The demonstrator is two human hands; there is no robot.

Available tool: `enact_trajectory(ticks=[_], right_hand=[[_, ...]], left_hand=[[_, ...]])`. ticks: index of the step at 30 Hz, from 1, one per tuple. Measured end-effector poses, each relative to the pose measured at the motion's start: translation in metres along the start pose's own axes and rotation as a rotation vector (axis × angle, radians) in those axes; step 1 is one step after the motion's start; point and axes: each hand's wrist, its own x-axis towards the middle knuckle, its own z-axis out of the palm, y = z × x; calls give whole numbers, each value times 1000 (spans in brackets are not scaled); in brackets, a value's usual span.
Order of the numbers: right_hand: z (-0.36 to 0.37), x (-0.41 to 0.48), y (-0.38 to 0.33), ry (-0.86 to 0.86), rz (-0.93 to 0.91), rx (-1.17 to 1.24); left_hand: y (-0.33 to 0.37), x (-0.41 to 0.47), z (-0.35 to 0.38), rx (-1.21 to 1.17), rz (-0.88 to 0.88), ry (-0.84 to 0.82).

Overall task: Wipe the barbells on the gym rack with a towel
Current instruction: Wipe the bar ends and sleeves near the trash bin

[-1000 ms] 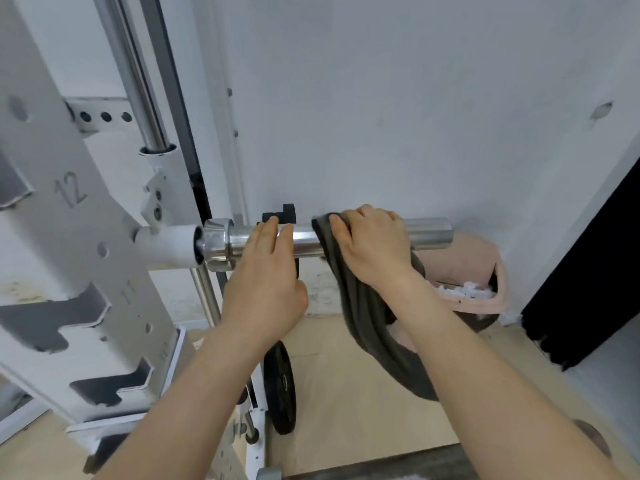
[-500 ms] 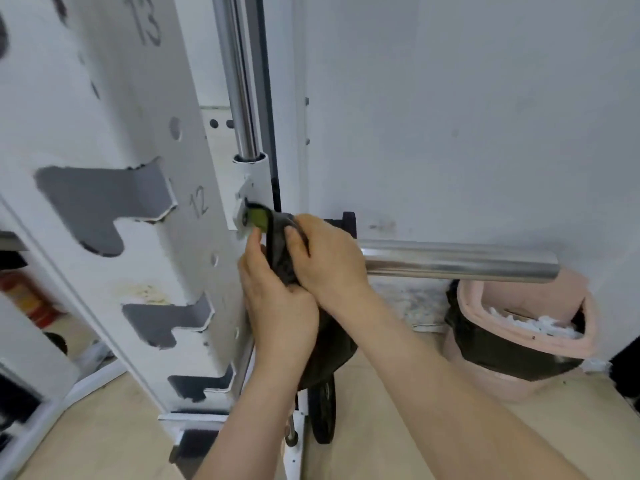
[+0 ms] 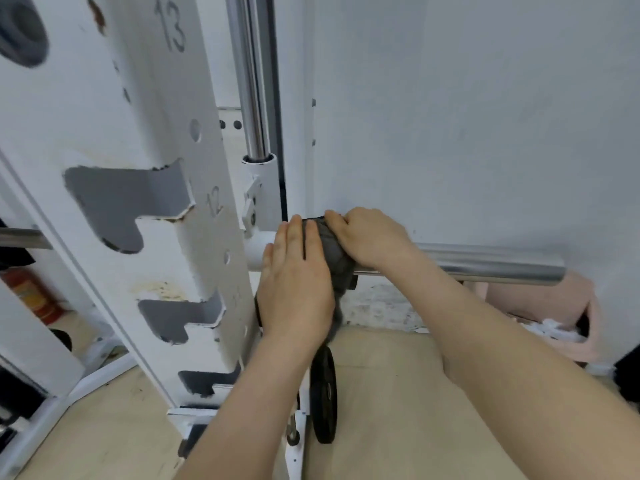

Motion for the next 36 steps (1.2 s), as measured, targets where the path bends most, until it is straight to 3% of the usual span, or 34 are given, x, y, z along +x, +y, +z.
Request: enact_trajectory(ticks=[6, 10, 13, 18, 23, 25, 28, 31, 33, 36], right_hand=[[-22, -40, 61, -83, -137, -314], [-6, -40, 67, 113, -222, -535], [-7, -35, 69, 140, -225, -520], [-21, -24, 71, -68, -211, -426], [-25, -13, 70, -205, -196, -370], [-25, -13, 72, -194, -210, -378], [-24, -16, 72, -164, -235, -390], [-24, -20, 70, -111, -258, -414], [-26, -23, 69, -93, -256, -405], [-26, -25, 72, -94, -291, -438]], left_hand=[[6, 33, -14, -13, -142, -57], [14, 63, -15, 4, -237, -101], [18, 61, 4, 67, -155, 3], [8, 7, 19, -155, -67, 195], [9, 11, 23, 78, -27, 175], [15, 32, 14, 161, -55, 93], [28, 78, 5, 229, -129, -244], [49, 101, 2, 297, -51, -452], [60, 88, 13, 292, 83, -393], [56, 56, 29, 257, 258, -54]])
